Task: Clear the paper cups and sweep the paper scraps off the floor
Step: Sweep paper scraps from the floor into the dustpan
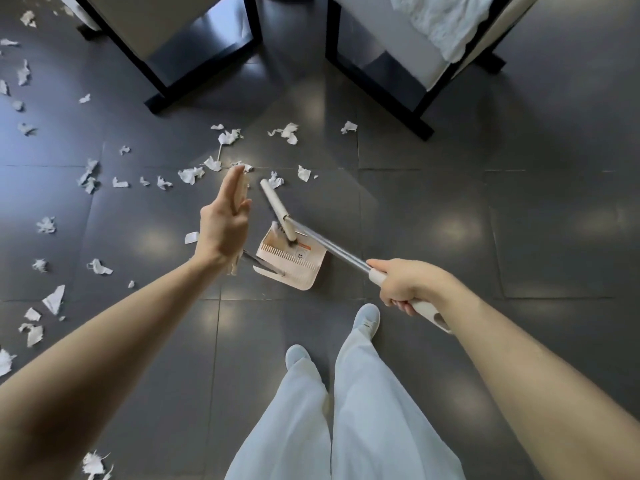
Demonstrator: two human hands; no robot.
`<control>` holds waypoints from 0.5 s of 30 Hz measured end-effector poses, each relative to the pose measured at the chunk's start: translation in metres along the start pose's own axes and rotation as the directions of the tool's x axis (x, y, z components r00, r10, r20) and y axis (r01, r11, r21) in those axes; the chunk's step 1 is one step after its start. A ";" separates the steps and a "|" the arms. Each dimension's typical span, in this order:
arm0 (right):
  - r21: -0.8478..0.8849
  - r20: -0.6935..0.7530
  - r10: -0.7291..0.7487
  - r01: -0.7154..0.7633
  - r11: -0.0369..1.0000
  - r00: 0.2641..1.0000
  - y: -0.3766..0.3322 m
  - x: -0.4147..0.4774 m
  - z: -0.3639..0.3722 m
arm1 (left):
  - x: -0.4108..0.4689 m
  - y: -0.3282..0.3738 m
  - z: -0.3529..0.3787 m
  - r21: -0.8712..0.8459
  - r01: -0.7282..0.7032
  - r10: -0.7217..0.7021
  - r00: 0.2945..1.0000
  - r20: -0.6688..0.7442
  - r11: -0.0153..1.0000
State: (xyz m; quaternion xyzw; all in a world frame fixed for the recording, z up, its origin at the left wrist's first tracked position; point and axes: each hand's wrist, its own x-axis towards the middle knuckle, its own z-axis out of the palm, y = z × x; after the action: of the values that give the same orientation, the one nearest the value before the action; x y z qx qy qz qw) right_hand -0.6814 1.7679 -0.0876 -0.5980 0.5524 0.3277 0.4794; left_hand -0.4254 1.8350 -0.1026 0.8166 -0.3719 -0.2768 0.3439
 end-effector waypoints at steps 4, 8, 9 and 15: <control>0.095 -0.062 -0.048 0.054 0.994 0.997 -0.008 0.021 -0.047 | 0.023 0.018 0.002 0.007 -0.008 0.008 0.999 -0.041 1.000; 0.295 -0.088 -0.035 0.060 0.954 0.995 -0.005 0.049 -0.110 | 0.056 0.043 0.018 -0.017 0.003 -0.004 0.996 -0.086 1.000; 0.317 -0.089 -0.030 0.057 0.947 0.996 -0.005 0.056 -0.128 | 0.066 0.048 0.025 0.006 0.012 -0.011 0.995 -0.096 1.000; 0.169 -0.151 0.000 0.026 0.985 0.989 -0.021 0.121 -0.260 | 0.127 0.084 0.068 0.000 0.110 -0.108 0.974 -0.198 0.994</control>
State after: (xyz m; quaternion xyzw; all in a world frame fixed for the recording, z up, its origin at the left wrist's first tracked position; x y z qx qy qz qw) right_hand -0.6759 1.4810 -0.1097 -0.5813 0.6092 0.2299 0.4880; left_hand -0.4365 1.6685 -0.1044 0.8611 -0.2921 -0.2105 0.3590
